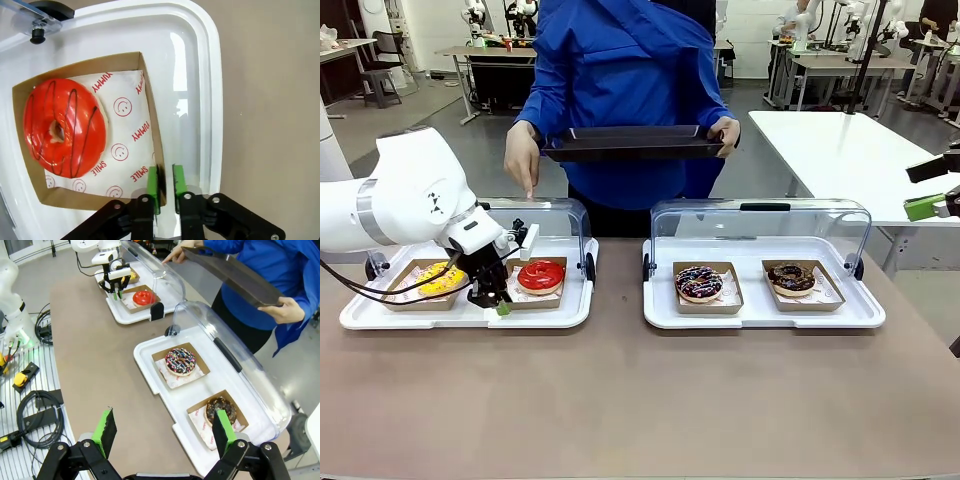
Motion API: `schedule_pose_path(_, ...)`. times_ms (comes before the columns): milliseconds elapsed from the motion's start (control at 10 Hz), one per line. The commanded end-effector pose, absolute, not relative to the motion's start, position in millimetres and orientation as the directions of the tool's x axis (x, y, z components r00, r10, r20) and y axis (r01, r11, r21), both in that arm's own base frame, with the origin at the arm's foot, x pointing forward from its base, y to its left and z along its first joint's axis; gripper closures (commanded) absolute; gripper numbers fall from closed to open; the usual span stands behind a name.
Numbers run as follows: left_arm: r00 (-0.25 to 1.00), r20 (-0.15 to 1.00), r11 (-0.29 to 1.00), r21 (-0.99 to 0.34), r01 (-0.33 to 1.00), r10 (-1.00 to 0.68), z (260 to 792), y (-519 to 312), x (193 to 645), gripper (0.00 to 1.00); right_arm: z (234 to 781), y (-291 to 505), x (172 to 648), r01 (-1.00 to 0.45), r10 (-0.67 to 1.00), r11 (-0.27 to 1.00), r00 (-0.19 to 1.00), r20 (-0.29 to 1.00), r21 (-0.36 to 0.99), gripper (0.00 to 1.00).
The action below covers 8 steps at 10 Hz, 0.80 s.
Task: Provide the desired donut to the person.
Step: Pick up and lift the Paper togo box containing the Donut pointed at by the person.
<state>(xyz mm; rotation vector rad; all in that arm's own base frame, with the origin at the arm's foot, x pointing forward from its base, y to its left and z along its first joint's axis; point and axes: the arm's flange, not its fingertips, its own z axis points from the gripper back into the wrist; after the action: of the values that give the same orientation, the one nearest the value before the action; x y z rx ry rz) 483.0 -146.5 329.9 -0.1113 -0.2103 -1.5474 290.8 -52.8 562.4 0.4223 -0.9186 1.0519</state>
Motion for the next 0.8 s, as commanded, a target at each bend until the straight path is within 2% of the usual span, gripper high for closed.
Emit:
schedule_pose_path(0,0.014,0.214,0.031,0.075,0.997,-0.977,333.9,-144.9,485.7,1.0,561.9,-50.7,293.5,-0.883,0.535,0.457,0.18,0.825,-0.104,0.0)
schedule_pose_path(400,0.007,0.22,0.024,0.075,0.997,-0.975,345.0,-143.7,475.1,1.0,561.9,-50.7,293.5,-0.883,0.535,0.457,0.18,0.825,-0.104,0.0)
schedule_pose_path(500,-0.017,0.232,-0.003,0.061,0.998,-0.973,366.0,-145.8,456.4,1.0,561.9,-50.7,293.5,-0.883,0.535,0.457,0.18,0.825,-0.104,0.0)
schedule_pose_path(700,-0.07,0.256,-0.026,0.172,0.985,-0.964,424.6,-143.2,404.1,1.0,561.9,-50.7,293.5,-0.883,0.535,0.457,0.18,0.825,-0.104,0.0)
